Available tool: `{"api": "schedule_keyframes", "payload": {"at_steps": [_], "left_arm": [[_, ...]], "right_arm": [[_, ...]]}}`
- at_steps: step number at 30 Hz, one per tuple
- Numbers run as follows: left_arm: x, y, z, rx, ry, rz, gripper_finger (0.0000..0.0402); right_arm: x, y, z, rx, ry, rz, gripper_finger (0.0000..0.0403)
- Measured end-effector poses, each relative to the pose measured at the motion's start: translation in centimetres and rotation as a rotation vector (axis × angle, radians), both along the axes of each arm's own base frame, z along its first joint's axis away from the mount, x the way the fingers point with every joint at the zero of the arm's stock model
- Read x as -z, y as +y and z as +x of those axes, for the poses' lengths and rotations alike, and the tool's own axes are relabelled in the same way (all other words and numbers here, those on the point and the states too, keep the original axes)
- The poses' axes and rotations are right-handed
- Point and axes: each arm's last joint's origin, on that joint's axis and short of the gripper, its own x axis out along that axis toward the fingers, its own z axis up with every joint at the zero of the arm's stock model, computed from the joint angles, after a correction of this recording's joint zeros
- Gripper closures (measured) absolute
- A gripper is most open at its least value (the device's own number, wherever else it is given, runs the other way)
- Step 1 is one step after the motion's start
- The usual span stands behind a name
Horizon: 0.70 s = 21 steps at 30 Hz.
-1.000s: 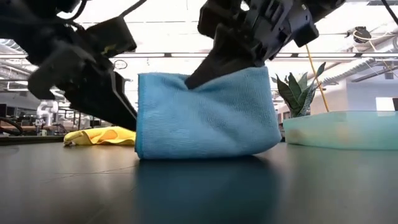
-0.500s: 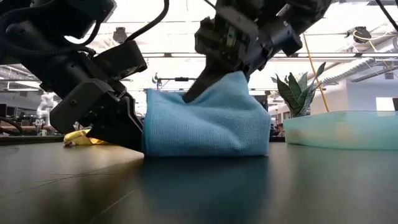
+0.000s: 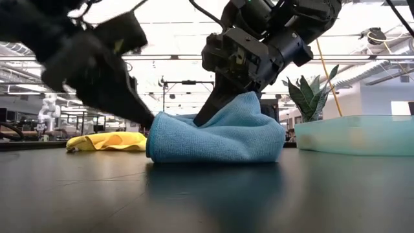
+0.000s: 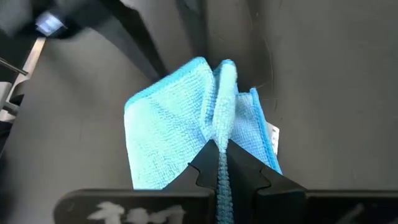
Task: Fold microfiber towels
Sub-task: Fold the blue microfiber cloth
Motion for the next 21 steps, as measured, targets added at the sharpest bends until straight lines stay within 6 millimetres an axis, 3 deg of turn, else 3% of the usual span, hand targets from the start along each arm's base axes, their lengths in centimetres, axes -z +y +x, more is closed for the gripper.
{"api": "schedule_keyframes", "payload": {"at_steps": [7, 13, 21], "left_arm": [[-1.1, -0.4, 1.0, 0.051, -0.127, -0.081, 0.0257], [0.6, 0.5, 2.0, 0.022, -0.114, -0.088, 0.0257], [2.0, 1.8, 2.1, -0.059, -0.034, -0.102, 0.0257]], "right_arm": [[0.4, -0.5, 0.1, 0.008, 0.004, -0.005, 0.0395], [1.7, -0.7, 0.3, -0.003, 0.033, -0.028, 0.0395], [1.5, -0.7, 0.4, -0.057, -0.010, -0.089, 0.0379]]}}
